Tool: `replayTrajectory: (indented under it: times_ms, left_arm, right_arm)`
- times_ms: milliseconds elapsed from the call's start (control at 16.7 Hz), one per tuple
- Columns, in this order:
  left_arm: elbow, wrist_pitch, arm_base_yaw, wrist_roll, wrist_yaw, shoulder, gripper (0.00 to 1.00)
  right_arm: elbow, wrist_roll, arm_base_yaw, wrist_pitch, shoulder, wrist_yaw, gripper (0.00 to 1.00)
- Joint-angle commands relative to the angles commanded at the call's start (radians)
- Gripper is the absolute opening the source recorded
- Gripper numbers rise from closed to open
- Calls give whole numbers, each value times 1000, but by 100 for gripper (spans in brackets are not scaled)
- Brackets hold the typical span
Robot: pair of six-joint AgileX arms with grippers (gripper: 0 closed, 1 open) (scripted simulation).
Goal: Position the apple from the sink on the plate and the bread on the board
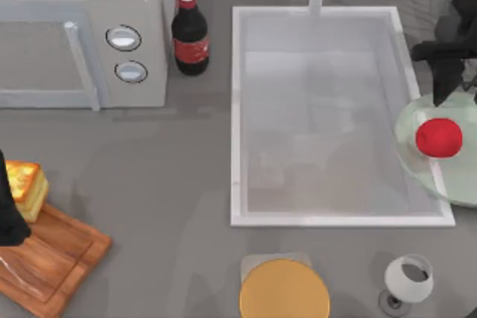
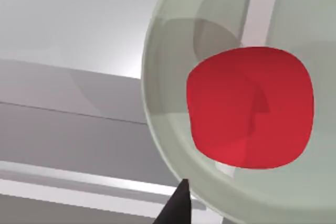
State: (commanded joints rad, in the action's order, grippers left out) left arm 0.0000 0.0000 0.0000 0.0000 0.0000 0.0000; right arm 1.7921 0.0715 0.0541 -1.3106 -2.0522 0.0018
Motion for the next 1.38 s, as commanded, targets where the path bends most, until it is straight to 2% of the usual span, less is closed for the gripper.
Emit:
replayTrajectory:
  times_ms: [180, 240, 660, 720, 900, 1140, 1380]
  left_arm:
    - [0, 0, 0, 0, 0, 0, 100]
    - [0, 0, 0, 0, 0, 0, 100]
    - [0, 0, 0, 0, 0, 0, 100]
    - [0, 0, 0, 0, 0, 0, 100]
    - [0, 0, 0, 0, 0, 0, 100]
    - [0, 0, 0, 0, 0, 0, 100]
    - [0, 0, 0, 0, 0, 0, 100]
  right_arm:
    - [0, 0, 0, 0, 0, 0, 98]
    - [0, 0, 0, 0, 0, 0, 100]
    - [0, 0, 0, 0, 0, 0, 100]
    - [7, -54, 73, 1, -12, -70, 100]
    - [-17, -54, 71, 21, 15, -69, 100]
    - [-173, -56, 59, 139, 187, -63, 100]
    - [-455, -58, 40, 338, 515, -53, 100]
